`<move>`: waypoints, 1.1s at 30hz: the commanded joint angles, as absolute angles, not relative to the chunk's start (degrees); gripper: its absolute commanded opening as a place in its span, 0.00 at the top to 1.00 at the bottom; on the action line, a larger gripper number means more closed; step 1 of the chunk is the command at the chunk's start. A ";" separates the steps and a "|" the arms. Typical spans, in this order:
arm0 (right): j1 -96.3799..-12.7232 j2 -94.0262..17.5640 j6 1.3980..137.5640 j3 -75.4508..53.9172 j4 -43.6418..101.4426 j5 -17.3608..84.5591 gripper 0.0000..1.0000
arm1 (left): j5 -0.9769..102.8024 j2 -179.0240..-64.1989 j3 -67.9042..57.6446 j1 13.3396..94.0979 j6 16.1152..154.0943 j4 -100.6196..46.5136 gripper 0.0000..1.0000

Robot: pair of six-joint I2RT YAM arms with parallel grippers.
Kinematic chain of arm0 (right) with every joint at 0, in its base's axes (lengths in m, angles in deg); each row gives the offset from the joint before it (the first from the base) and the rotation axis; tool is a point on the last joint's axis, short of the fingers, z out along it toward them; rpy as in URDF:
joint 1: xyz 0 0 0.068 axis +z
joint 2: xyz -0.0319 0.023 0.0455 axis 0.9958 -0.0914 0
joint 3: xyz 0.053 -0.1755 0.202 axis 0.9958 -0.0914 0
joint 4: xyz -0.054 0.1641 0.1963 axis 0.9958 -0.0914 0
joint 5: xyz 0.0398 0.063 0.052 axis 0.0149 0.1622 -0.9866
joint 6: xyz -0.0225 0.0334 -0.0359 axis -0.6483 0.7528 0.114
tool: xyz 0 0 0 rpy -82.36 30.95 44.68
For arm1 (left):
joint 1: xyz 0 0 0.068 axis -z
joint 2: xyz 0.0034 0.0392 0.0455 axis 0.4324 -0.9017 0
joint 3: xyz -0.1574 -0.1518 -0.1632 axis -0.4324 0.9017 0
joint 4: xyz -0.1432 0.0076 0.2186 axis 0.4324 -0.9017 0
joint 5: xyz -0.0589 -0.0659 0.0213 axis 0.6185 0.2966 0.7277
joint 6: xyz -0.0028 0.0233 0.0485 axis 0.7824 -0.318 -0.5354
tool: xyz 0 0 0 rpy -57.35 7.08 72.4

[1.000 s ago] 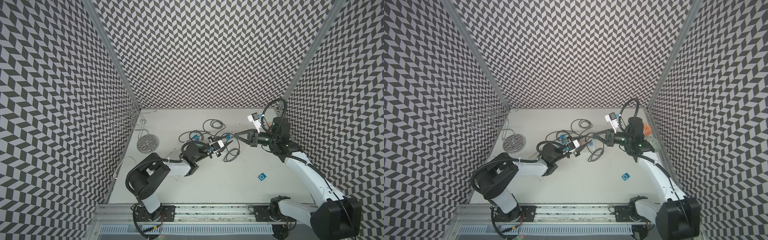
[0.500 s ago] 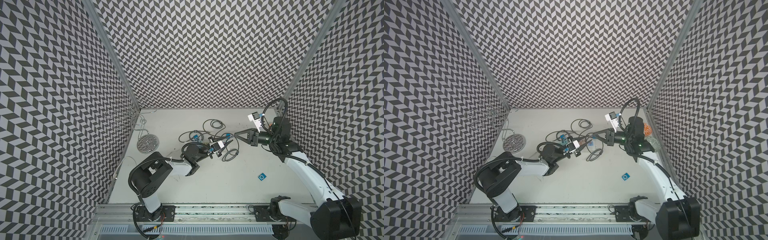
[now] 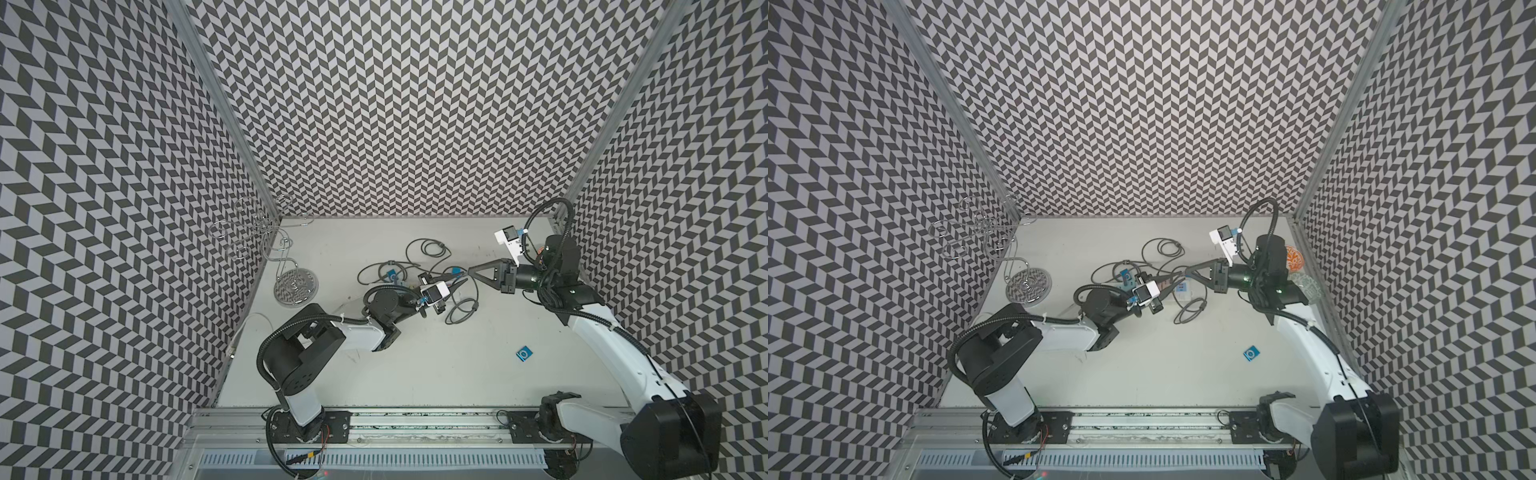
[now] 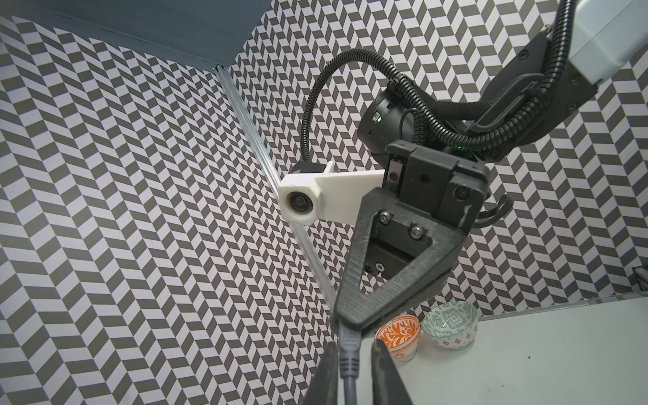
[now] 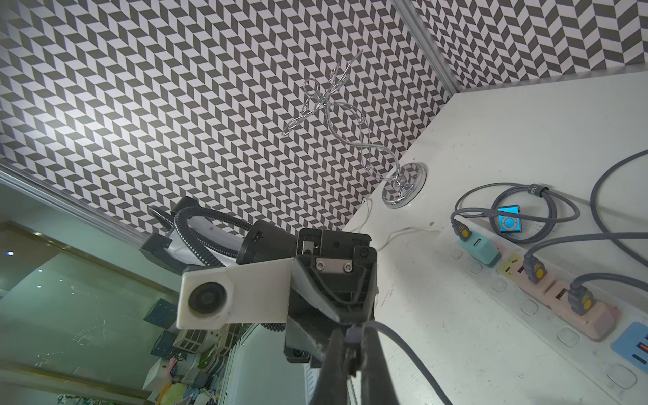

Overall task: Charge mp3
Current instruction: Pick up the charging cable from the center of the board.

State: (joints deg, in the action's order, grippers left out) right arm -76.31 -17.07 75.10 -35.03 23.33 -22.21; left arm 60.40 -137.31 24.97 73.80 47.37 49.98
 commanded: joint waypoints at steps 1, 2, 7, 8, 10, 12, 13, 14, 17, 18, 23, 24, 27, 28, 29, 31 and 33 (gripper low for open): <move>-76.57 -17.04 75.00 -35.49 25.72 -23.64 1.00 | 61.28 -138.27 23.35 74.40 48.20 51.86 0.84; -76.55 -16.99 75.19 -35.49 25.89 -23.66 1.00 | 61.32 -138.24 23.30 74.48 48.11 51.79 0.86; -76.56 -16.86 75.40 -35.27 26.11 -23.88 1.00 | 61.12 -138.47 23.14 74.58 47.91 51.21 0.91; -76.58 -16.74 75.53 -35.31 26.20 -23.99 1.00 | 61.12 -138.49 23.15 74.59 47.94 51.20 0.91; -76.57 -16.60 75.69 -35.24 26.28 -24.01 1.00 | 60.96 -138.63 23.13 74.64 47.94 51.20 0.88; -76.55 -16.45 75.72 -35.06 26.39 -24.01 1.00 | 60.66 -138.63 23.24 74.58 48.06 51.20 0.84; -76.62 -16.30 75.75 -34.93 26.41 -23.88 1.00 | 60.46 -138.72 23.35 74.58 48.11 51.29 0.81; -76.62 -16.17 75.76 -34.81 26.47 -23.88 1.00 | 60.16 -138.77 23.47 74.58 48.20 51.46 0.79; -76.55 -15.95 75.77 -34.52 26.33 -23.92 1.00 | 59.75 -138.81 23.52 74.58 48.20 51.65 0.80; -76.62 -15.97 75.78 -34.60 26.28 -23.99 1.00 | 59.72 -138.75 23.50 74.59 48.22 51.64 0.81; -76.56 -15.81 76.09 -35.09 26.63 -24.18 1.00 | 59.79 -138.98 23.28 74.62 48.30 51.39 0.86; -76.58 -15.81 76.19 -34.99 26.72 -24.17 1.00 | 59.86 -139.00 23.24 74.66 48.33 51.37 0.86; -76.54 -15.84 76.24 -34.74 26.64 -24.19 1.00 | 59.78 -139.42 23.11 74.66 48.54 51.12 0.85; -76.55 -15.88 76.23 -34.74 26.63 -24.14 1.00 | 59.69 -139.50 23.04 74.71 48.56 51.00 0.83; -76.53 -15.82 76.19 -34.78 26.55 -24.19 1.00 | 59.48 -139.54 22.94 74.75 48.55 50.85 0.80; -76.58 -15.79 75.87 -34.79 26.29 -24.15 1.00 | 59.23 -139.70 22.97 74.75 48.46 50.67 0.78; -76.50 -15.73 75.68 -34.70 26.08 -24.10 1.00 | 58.96 -139.77 22.97 74.75 48.39 50.46 0.77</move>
